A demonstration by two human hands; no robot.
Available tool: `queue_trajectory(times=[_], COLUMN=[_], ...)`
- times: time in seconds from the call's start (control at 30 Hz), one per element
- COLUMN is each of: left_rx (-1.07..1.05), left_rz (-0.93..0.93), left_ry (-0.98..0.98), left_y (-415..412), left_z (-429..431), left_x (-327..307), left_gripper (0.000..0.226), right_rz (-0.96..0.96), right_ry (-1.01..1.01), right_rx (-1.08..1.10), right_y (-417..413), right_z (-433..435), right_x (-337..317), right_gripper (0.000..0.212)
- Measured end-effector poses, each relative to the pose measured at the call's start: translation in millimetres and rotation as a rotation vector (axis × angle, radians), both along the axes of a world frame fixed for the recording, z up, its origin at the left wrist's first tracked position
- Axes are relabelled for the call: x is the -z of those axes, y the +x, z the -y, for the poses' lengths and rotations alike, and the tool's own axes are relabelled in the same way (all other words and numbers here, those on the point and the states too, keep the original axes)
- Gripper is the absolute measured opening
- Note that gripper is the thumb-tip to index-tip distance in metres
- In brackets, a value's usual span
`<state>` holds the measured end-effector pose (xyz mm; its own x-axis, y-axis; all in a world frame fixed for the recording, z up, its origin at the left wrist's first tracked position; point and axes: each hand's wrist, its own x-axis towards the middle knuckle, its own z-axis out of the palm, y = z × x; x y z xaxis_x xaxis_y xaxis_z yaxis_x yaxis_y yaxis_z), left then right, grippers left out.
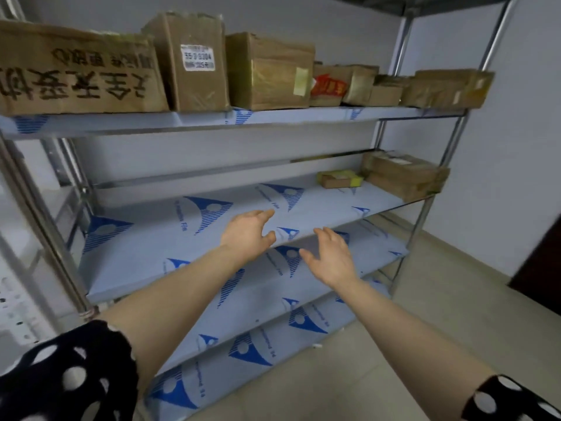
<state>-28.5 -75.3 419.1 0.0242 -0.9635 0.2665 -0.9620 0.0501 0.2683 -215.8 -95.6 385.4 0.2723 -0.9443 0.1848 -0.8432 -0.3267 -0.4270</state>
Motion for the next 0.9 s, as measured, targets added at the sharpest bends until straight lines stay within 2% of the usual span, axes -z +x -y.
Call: queue_trajectory(times=[0.23, 0.37, 0.67, 0.9], left_rx=[0.086, 0.081, 0.077, -0.047], left_rz=[-0.030, -0.058, -0.096, -0.162], left_ry=[0.040, 0.049, 0.141, 0.242], left_y=[-54.5, -79.4, -138.9, -178.3], left_z=[132.2, 216.3, 366.9, 469.4], left_x=[10.2, 9.9, 19.9, 53.0], left_gripper=[0.057, 0.057, 0.055, 0.055], right_rz=[0.025, -0.020, 0.048, 0.102], right_ry=[0.075, 0.103, 0.191, 0.297], right_rx=[0.103, 0.116, 0.142, 0.073], right_y=[-56.2, -79.1, -139.9, -185.1], right_z=[110.9, 192.5, 328.2, 457.6], right_x=[13.1, 6.8, 18.7, 43.5], right_gripper=[0.065, 0.063, 0.054, 0.055])
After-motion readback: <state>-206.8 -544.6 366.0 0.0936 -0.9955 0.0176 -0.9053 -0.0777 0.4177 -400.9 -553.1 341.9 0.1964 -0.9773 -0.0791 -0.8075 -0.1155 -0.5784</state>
